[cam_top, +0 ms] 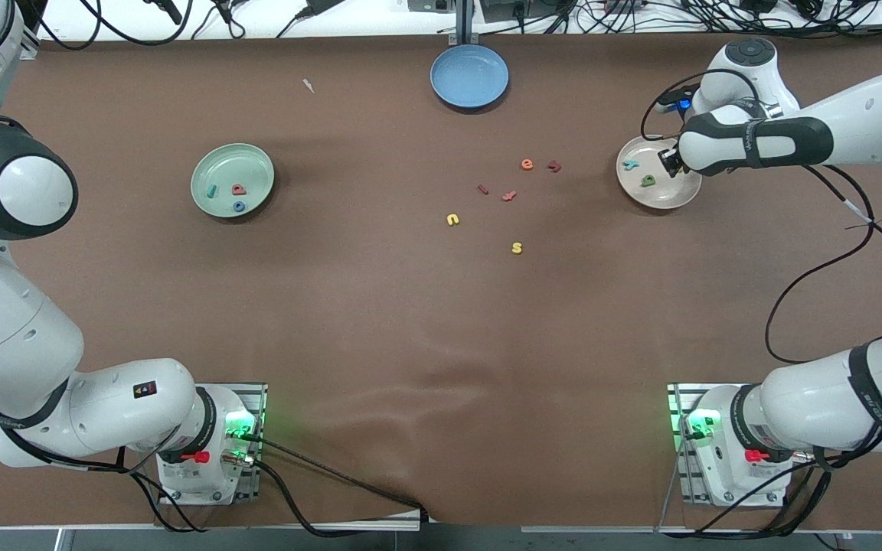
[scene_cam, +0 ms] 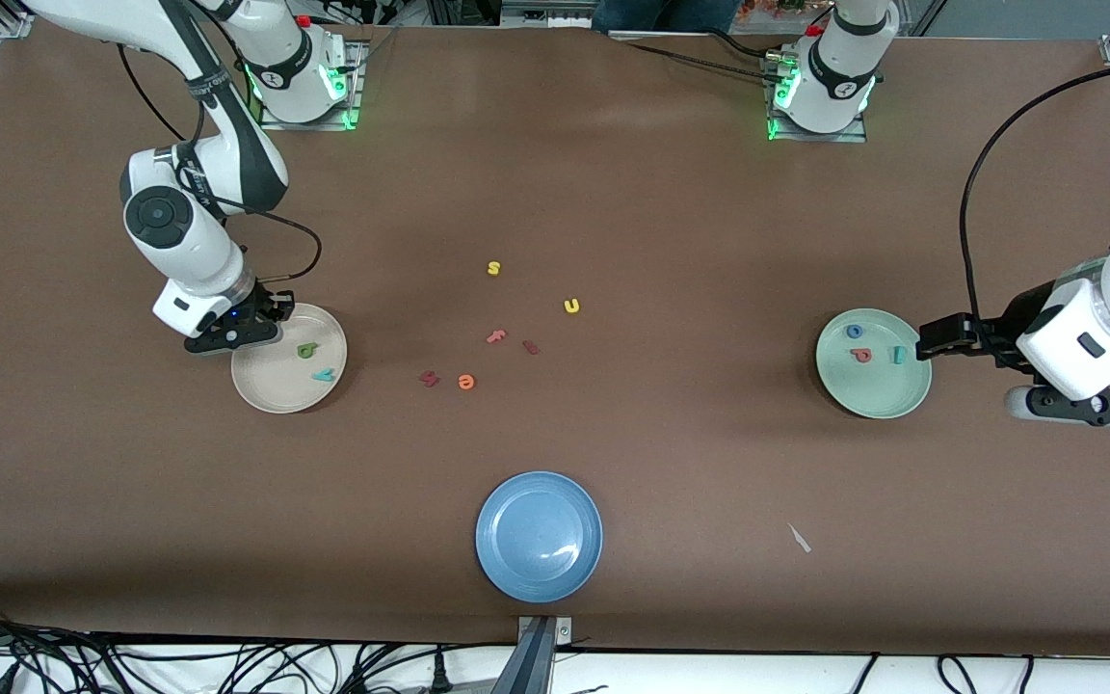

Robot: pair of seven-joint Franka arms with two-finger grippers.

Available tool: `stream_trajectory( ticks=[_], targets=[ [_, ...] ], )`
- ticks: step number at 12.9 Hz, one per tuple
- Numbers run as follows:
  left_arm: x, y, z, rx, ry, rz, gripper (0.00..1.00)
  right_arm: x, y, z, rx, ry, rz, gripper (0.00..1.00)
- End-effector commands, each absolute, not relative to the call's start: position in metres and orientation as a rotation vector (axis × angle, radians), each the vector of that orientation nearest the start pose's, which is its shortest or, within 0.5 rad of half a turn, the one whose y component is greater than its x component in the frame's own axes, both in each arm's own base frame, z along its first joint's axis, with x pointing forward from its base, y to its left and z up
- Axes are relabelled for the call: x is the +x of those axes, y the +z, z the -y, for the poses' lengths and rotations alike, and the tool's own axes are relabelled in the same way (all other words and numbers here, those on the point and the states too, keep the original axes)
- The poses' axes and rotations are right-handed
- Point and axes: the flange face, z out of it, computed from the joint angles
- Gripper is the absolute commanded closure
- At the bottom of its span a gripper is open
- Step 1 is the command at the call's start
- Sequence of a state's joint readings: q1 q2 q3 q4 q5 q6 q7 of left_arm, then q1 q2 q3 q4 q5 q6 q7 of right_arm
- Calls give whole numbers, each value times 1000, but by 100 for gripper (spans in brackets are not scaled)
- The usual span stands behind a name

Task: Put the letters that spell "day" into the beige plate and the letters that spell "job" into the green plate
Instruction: 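Place the yellow a on the beige plate while the left gripper withdraws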

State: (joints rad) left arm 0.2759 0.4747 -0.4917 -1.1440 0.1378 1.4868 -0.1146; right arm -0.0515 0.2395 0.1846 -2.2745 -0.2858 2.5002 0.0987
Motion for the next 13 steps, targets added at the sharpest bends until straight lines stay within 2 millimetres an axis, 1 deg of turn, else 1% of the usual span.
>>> stream_trajectory(
  ticks=[1,2,3,4,5,6,7,8,9,10,11,12,13],
  targets=[
    [663,557,52,-3175,148,-114,0,530,253,-74,-3235,-29,439,22],
    [663,556,51,-3175,150,-117,0,530,253,-74,-3235,-29,439,15],
    [662,557,52,-3175,148,-120,0,530,253,-74,-3235,-29,439,13],
    [658,566,60,-3164,134,-136,0,531,254,-75,-3235,-35,433,7],
    [656,568,68,-3158,134,-150,0,531,256,-75,-3236,-40,438,2],
    [650,568,77,-3134,144,-157,0,535,261,-74,-3237,-54,436,1],
    [644,564,82,-3105,169,-142,0,539,269,-73,-3242,-69,430,1],
    [642,562,88,-3078,174,-136,0,542,281,-73,-3246,-101,431,1],
    [643,560,88,-3091,172,-117,0,544,298,-74,-3252,-141,430,1],
    [645,558,79,-3141,185,-75,0,542,315,-73,-3268,-139,426,1],
    [646,558,74,-3150,180,-79,0,544,339,-75,-3280,-102,393,1],
    [645,558,73,-3148,180,-91,0,546,363,-83,-3247,-25,310,1],
    [643,555,74,-3146,192,-97,0,554,394,-90,-3188,47,281,1]
  ],
)
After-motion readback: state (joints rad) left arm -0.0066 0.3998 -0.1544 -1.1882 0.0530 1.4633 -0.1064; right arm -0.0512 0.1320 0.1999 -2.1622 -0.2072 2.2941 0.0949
